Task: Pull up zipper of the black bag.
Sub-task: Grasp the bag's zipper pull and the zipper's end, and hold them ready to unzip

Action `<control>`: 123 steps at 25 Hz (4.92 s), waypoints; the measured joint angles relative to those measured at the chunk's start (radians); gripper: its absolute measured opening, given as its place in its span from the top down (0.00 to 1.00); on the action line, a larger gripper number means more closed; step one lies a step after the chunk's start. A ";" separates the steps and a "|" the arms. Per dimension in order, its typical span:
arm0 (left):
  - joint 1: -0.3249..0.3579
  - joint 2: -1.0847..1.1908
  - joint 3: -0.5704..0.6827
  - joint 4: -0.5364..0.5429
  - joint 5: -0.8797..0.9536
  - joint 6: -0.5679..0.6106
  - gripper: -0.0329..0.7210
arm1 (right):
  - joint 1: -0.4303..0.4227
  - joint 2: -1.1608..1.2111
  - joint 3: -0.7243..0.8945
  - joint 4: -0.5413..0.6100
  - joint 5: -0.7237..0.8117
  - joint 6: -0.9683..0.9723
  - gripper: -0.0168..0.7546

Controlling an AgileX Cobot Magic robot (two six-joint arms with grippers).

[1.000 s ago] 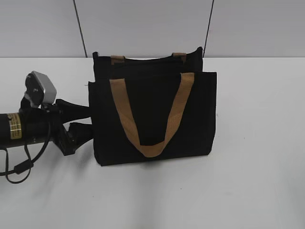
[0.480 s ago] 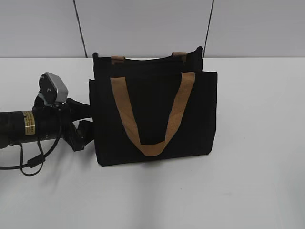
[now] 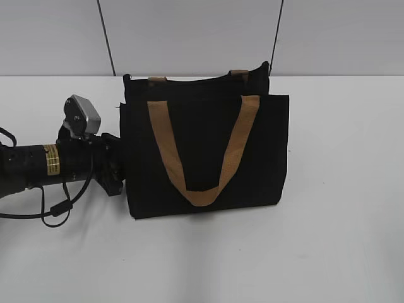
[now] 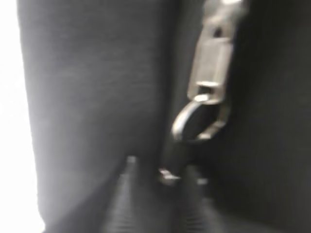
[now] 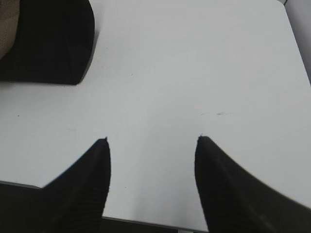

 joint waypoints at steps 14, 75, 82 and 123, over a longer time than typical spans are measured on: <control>-0.018 -0.056 0.034 0.002 -0.004 -0.129 0.86 | 0.000 0.000 0.000 0.000 0.000 0.000 0.42; 0.021 -0.854 0.168 0.204 0.234 -0.762 0.92 | 0.011 0.331 -0.062 0.376 -0.178 -0.318 0.42; 0.021 -0.854 0.168 0.204 0.234 -0.762 0.92 | 0.049 0.588 -0.063 0.696 -0.306 -0.615 0.42; 0.021 -0.854 0.168 0.204 0.235 -0.762 0.92 | 0.733 1.811 -0.735 0.992 -0.715 -1.160 0.42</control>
